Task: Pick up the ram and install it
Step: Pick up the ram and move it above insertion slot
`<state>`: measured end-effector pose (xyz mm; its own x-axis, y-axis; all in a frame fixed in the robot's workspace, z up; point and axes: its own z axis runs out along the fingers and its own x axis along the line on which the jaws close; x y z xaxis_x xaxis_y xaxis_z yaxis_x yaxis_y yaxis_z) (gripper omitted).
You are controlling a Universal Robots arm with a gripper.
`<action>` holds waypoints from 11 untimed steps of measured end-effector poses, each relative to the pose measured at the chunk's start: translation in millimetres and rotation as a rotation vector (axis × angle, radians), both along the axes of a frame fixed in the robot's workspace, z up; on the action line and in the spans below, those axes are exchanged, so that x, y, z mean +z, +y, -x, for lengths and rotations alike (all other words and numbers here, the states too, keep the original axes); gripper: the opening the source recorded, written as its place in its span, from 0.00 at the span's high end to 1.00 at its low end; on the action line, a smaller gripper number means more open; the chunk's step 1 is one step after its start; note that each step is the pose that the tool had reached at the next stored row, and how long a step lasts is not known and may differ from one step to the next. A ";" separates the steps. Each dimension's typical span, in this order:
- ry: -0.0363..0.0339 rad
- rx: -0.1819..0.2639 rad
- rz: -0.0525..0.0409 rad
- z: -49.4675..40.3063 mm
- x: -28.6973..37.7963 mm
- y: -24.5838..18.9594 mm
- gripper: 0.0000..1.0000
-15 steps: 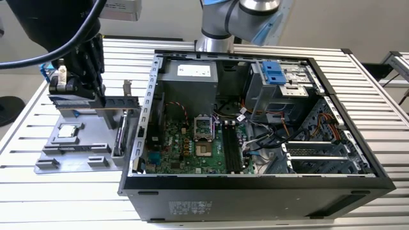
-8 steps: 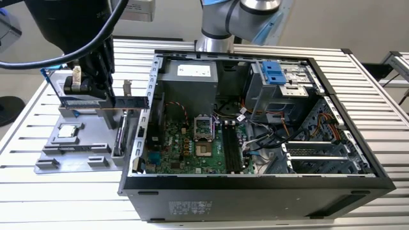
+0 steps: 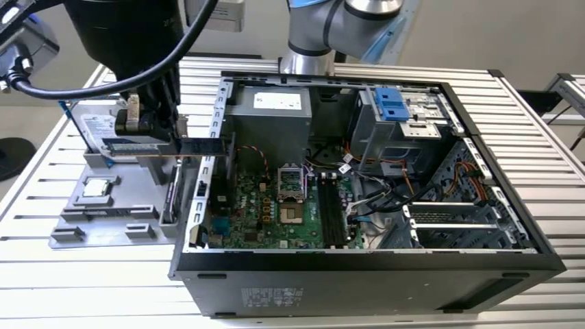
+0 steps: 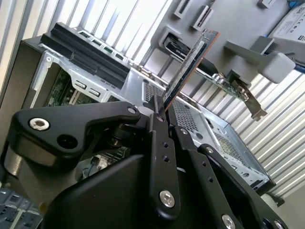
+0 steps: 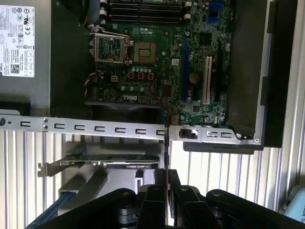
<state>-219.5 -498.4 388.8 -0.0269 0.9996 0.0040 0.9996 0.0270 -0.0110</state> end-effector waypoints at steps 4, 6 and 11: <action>0.0005 0.000 0.0001 -9.0 0.0 0.1 1.00; 0.0007 0.000 0.0001 -13.5 0.0 0.2 1.00; 0.0013 0.000 0.0000 -24.6 0.0 0.3 1.00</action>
